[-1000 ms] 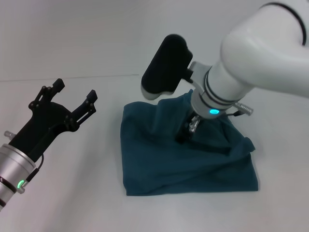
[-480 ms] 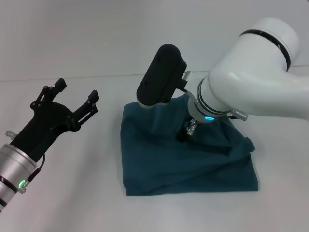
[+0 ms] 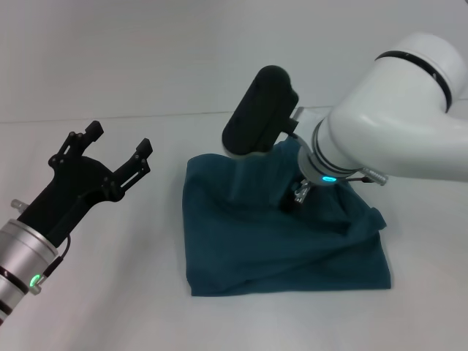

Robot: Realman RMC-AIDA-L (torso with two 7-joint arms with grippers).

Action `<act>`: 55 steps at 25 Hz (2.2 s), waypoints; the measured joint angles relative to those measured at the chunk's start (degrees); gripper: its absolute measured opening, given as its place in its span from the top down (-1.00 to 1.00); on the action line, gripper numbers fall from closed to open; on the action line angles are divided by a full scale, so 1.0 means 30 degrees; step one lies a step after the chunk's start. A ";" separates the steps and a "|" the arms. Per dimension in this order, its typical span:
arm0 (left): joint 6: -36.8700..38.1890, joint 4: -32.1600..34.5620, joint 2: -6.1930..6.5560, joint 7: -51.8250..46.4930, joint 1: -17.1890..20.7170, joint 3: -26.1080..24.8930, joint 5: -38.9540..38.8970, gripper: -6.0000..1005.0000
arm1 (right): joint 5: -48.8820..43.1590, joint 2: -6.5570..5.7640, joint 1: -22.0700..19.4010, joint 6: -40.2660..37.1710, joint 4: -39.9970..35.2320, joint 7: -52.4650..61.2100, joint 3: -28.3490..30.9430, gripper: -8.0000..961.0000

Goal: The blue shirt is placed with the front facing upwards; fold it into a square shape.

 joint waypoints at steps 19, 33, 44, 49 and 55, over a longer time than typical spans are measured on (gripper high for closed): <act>0.0237 -0.0011 0.0000 0.0002 -0.0132 0.0151 -0.0001 -0.83 | 0.0181 0.0138 -0.1941 -0.1630 -0.4069 -0.0826 0.0968 -0.66; 0.0346 -0.0010 0.0000 0.0002 -0.0098 0.0268 -0.0001 -0.83 | 0.0143 0.0255 -0.1456 0.0001 -0.1749 -0.0674 -0.0216 -0.66; 0.0433 -0.0039 0.0000 -0.0018 -0.0118 0.0501 -0.0002 -0.83 | -0.0033 0.0131 -0.0982 0.0939 -0.0325 -0.0437 -0.1176 -0.65; 0.0464 -0.0041 0.0000 -0.0023 -0.0096 0.0506 -0.0001 -0.83 | -0.0054 0.0041 -0.0696 0.1711 0.0663 -0.0315 -0.1143 -0.65; 0.0470 -0.0040 0.0000 -0.0016 -0.0107 0.0506 -0.0001 -0.83 | -0.0084 -0.0154 -0.0552 0.2319 0.1183 0.0074 -0.0855 -0.65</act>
